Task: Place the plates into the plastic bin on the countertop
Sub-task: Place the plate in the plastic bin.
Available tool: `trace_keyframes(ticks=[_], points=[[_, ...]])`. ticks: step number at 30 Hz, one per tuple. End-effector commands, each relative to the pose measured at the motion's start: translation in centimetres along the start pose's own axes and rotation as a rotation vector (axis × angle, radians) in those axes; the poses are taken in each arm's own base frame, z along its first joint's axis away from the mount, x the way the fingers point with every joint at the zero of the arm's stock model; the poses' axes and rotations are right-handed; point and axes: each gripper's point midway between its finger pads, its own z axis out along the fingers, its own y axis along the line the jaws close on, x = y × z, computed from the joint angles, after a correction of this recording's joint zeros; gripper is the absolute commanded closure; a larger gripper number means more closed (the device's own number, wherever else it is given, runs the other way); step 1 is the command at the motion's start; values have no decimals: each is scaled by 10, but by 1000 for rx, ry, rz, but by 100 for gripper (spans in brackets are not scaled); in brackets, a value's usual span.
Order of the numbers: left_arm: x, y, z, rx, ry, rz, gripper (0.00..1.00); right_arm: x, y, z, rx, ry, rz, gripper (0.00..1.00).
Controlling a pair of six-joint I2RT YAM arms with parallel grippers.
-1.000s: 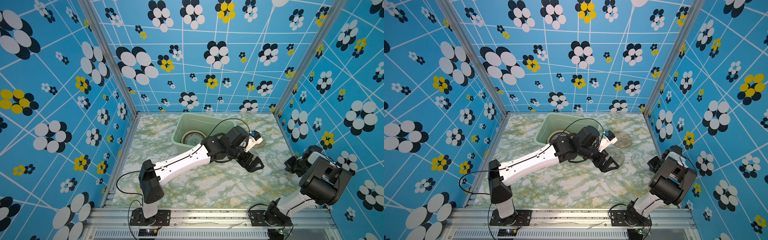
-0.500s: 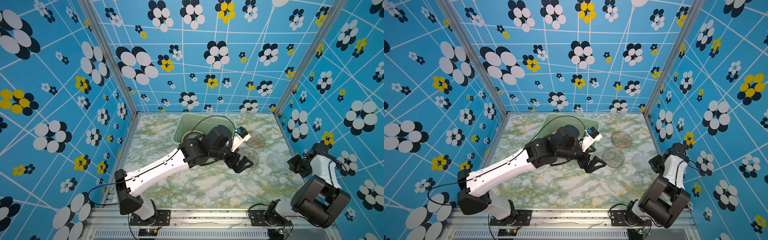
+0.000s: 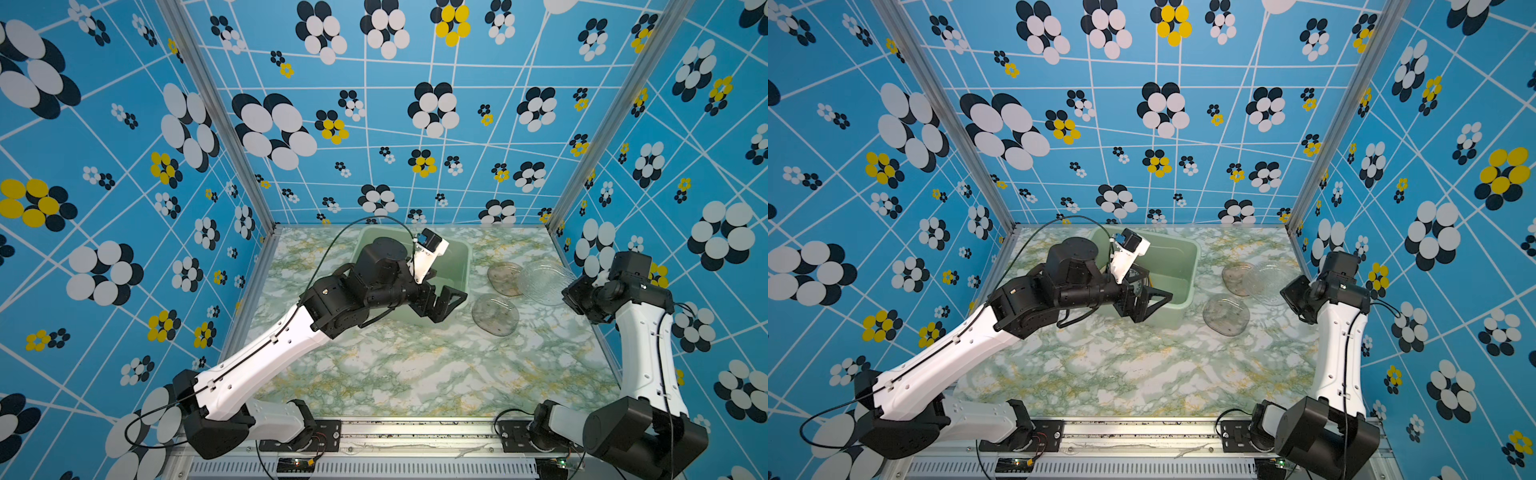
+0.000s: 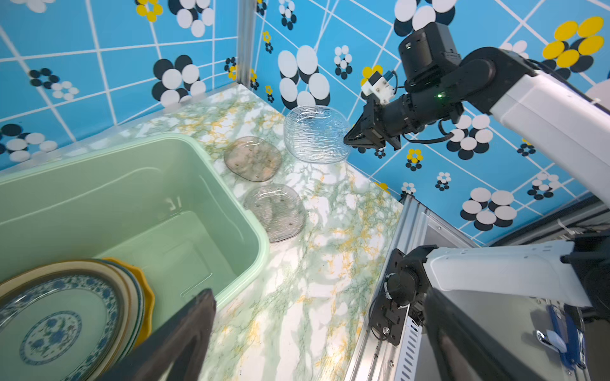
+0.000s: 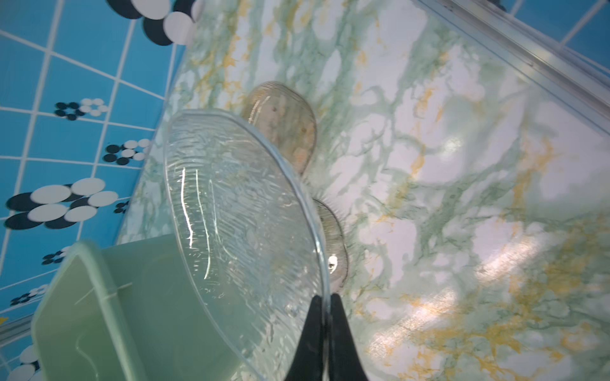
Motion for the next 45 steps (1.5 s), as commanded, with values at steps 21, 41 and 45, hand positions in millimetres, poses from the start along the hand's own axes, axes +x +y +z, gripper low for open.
trace_keyframes(ticks=[21, 41, 45], points=[[8, 116, -79, -324, -62, -144, 1, 134, 274, 20, -358, 326, -600, 100], [12, 156, -45, -362, -11, -130, 1, 208, 305, 139, -182, 443, -725, 100], [14, 161, -41, -356, 0, -139, 1, 221, 309, 157, -157, 456, -737, 100]])
